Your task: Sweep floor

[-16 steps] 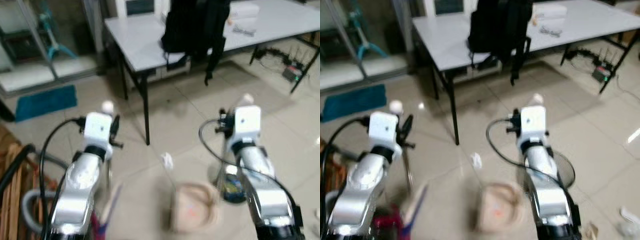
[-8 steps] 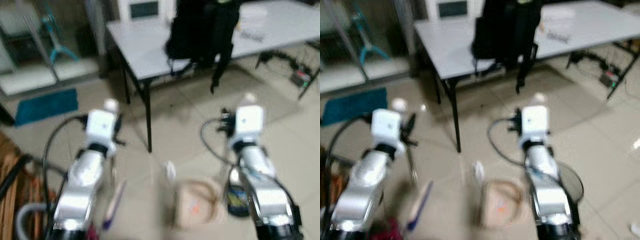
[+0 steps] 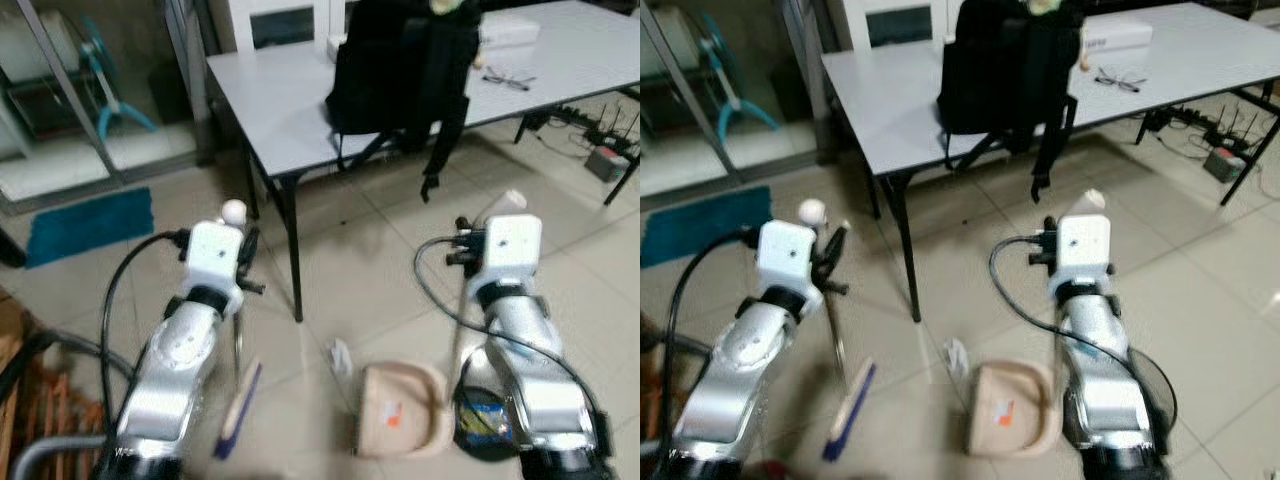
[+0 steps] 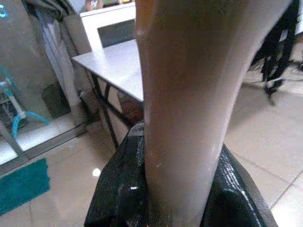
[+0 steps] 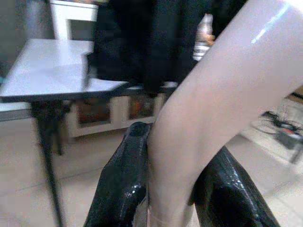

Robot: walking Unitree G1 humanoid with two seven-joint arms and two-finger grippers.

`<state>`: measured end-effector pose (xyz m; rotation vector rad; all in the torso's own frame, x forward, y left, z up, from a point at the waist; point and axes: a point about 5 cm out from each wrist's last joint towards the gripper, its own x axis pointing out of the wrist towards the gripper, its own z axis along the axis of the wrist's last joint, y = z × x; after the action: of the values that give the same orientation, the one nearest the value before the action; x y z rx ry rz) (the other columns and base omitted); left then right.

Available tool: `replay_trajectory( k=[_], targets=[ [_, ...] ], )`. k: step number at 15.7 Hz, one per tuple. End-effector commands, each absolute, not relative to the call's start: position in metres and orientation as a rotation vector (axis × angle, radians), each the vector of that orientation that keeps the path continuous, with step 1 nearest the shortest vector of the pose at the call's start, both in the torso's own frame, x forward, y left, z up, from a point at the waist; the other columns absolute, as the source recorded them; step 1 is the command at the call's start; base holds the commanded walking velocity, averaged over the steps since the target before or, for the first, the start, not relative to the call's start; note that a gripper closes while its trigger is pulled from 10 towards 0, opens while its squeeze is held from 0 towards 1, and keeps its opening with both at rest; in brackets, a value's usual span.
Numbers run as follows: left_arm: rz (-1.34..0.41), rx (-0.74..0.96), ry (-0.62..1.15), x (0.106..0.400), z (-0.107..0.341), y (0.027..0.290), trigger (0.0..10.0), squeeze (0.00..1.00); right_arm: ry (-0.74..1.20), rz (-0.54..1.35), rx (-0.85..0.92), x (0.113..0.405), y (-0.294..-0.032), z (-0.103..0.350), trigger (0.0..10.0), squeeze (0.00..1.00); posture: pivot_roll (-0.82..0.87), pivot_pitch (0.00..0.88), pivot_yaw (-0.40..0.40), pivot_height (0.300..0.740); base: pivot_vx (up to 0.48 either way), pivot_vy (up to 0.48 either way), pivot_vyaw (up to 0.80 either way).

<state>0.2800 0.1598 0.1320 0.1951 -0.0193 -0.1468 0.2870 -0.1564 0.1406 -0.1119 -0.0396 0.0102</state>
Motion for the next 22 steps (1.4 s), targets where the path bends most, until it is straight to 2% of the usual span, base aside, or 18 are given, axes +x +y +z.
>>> replay_trajectory(
  k=[1,22],
  targets=[
    [-0.151,0.216,-0.067,0.2823,0.1425,0.158,10.0,0.0,-0.086,0.025,-0.095,0.2877,-0.1554,0.1496,10.0,0.0,0.0,0.04,0.052,0.74,0.39,0.0,0.0],
    [-0.165,0.214,-0.057,0.2829,0.1392,0.1568,10.0,0.0,-0.095,0.029,-0.128,0.2899,-0.1532,0.1476,10.0,0.0,-0.01,0.055,0.063,0.74,0.39,0.0,0.0]
  ],
)
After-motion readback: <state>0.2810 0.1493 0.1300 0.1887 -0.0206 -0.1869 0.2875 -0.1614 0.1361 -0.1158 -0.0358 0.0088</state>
